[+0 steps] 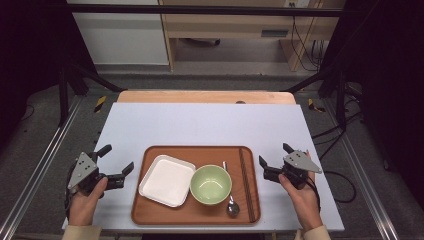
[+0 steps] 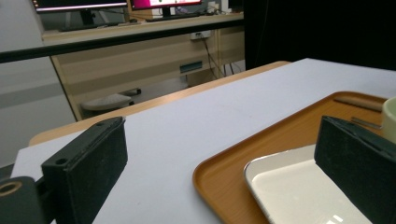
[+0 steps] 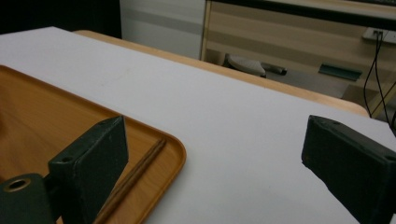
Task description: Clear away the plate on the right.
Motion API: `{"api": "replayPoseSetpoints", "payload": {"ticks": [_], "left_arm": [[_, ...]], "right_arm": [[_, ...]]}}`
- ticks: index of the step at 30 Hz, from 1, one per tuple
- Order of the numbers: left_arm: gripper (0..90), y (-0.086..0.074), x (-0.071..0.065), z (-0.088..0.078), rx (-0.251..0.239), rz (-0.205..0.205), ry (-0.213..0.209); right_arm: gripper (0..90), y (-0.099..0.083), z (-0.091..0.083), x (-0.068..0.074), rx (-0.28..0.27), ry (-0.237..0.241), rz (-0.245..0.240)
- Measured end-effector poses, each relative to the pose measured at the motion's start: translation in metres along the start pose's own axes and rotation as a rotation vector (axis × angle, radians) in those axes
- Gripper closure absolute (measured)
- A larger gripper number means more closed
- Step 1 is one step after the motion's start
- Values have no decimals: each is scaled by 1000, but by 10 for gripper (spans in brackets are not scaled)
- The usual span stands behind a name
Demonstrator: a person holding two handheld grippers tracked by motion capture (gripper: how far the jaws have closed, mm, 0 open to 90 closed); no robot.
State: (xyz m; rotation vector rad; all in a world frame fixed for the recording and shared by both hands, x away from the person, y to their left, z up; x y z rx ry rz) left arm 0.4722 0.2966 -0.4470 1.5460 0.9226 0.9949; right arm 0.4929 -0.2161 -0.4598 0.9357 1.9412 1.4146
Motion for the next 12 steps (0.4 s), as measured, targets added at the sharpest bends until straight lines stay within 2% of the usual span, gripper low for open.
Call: {"api": "replayPoseSetpoints", "payload": {"ticks": [4,9,12], "left_arm": [[22,-9,4,1,26,-17,14],[22,-17,7,4,55,-28,19],[22,-20,7,5,70,-38,23]], "right_arm": [[75,-9,4,-4,48,2,18],[67,-15,7,-7,81,12,41],[62,-16,8,-7,82,23,58]]}}
Point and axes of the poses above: each handheld gripper's, and its own axes: z roughly forward along the jaws, y roughly out of its top, x roughly to its left, the point moved 5 cm from there along z, roughly forward along the jaws, and after that the axes turned 13 degrees about y, right-handed, at the moved point
